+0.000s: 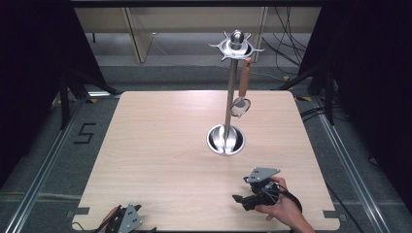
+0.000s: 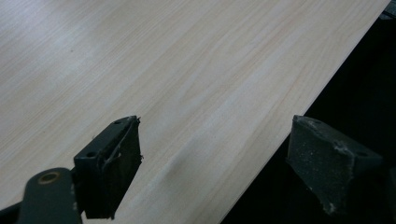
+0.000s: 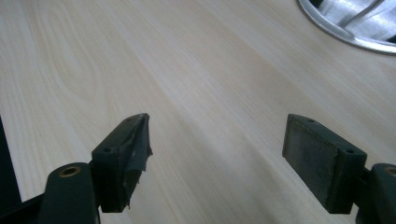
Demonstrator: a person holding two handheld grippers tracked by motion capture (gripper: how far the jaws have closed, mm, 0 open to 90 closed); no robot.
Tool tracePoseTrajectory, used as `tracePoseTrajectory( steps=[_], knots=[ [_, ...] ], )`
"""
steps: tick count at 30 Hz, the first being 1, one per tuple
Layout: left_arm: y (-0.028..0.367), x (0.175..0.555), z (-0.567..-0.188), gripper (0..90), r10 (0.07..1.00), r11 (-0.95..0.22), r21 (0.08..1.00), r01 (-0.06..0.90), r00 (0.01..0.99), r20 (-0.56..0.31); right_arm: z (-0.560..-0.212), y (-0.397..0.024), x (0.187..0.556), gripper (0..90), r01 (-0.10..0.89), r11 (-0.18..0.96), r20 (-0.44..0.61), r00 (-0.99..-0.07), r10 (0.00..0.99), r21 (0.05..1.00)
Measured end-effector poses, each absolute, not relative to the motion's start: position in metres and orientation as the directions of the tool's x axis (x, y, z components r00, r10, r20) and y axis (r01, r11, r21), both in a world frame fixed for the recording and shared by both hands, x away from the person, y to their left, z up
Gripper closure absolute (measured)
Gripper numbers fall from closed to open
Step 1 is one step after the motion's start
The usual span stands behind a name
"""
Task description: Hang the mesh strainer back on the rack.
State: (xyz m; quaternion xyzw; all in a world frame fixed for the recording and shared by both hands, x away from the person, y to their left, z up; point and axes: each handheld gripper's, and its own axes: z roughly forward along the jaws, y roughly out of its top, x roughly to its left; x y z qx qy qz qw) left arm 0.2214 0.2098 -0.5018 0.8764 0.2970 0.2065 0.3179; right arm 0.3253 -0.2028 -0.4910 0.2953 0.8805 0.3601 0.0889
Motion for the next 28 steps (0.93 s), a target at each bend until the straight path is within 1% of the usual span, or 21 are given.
tracePoseTrajectory(
  steps=[2, 3, 5, 6, 10, 12, 14, 15, 17, 18, 22, 24, 26, 28],
  knots=[
    [0.21, 0.221, -0.502, 16.7, 0.652, -0.622, 0.679, 0.39, 0.738, 0.174, -0.492, -0.203, 0.324, 24.6, 0.451, 0.567, 0.048, -0.81, 0.585, 0.689],
    [0.21, 0.221, -0.502, 16.6, 0.651, -0.616, 0.684, 0.391, 0.741, 0.163, -0.491, -0.203, 0.322, 24.6, 0.463, 0.568, 0.058, -0.806, 0.589, 0.681],
    [0.21, 0.221, -0.502, 16.7, 0.644, -0.619, 0.686, 0.382, 0.746, 0.166, -0.492, -0.203, 0.321, 24.6, 0.45, 0.56, 0.049, -0.808, 0.587, 0.696],
    [0.21, 0.221, -0.502, 16.7, 0.645, -0.619, 0.687, 0.381, 0.745, 0.168, -0.491, -0.204, 0.32, 24.6, 0.465, 0.566, 0.06, -0.805, 0.59, 0.681],
    [0.21, 0.222, -0.502, 16.7, 0.645, -0.62, 0.686, 0.381, 0.745, 0.169, -0.495, -0.204, 0.318, 24.6, 0.434, 0.577, 0.019, -0.81, 0.586, 0.692],
    [0.21, 0.222, -0.502, 16.7, 0.645, -0.62, 0.686, 0.381, 0.745, 0.169, -0.494, -0.205, 0.316, 24.6, 0.448, 0.585, 0.037, -0.813, 0.581, 0.676],
    [0.21, 0.222, -0.502, 16.7, 0.645, -0.62, 0.686, 0.381, 0.745, 0.169, -0.494, -0.205, 0.314, 24.5, 0.445, 0.584, 0.031, -0.812, 0.583, 0.679],
    [0.21, 0.222, -0.502, 16.6, 0.645, -0.62, 0.687, 0.38, 0.745, 0.17, -0.495, -0.204, 0.314, 24.5, 0.422, 0.573, 0.015, -0.814, 0.581, 0.702],
    [0.211, 0.222, -0.501, 16.7, 0.637, -0.629, 0.68, 0.377, 0.751, 0.173, -0.492, -0.206, 0.313, 24.6, 0.455, 0.58, 0.045, -0.81, 0.584, 0.676],
    [0.211, 0.222, -0.501, 16.7, 0.633, -0.634, 0.677, 0.375, 0.754, 0.176, -0.494, -0.205, 0.313, 24.5, 0.447, 0.57, 0.036, -0.807, 0.589, 0.689],
    [0.21, 0.222, -0.502, 16.7, 0.643, -0.621, 0.686, 0.379, 0.746, 0.17, -0.494, -0.206, 0.314, 24.6, 0.443, 0.583, 0.033, -0.814, 0.58, 0.681],
    [0.21, 0.222, -0.502, 16.7, 0.646, -0.619, 0.687, 0.381, 0.745, 0.169, -0.495, -0.205, 0.314, 24.6, 0.444, 0.568, 0.039, -0.81, 0.585, 0.693],
    [0.21, 0.222, -0.501, 16.7, 0.644, -0.622, 0.685, 0.38, 0.746, 0.171, -0.497, -0.205, 0.314, 24.5, 0.435, 0.581, 0.023, -0.813, 0.582, 0.688],
    [0.211, 0.222, -0.501, 16.7, 0.636, -0.632, 0.678, 0.377, 0.751, 0.175, -0.495, -0.206, 0.314, 24.6, 0.447, 0.588, 0.037, -0.815, 0.578, 0.674]
  ],
)
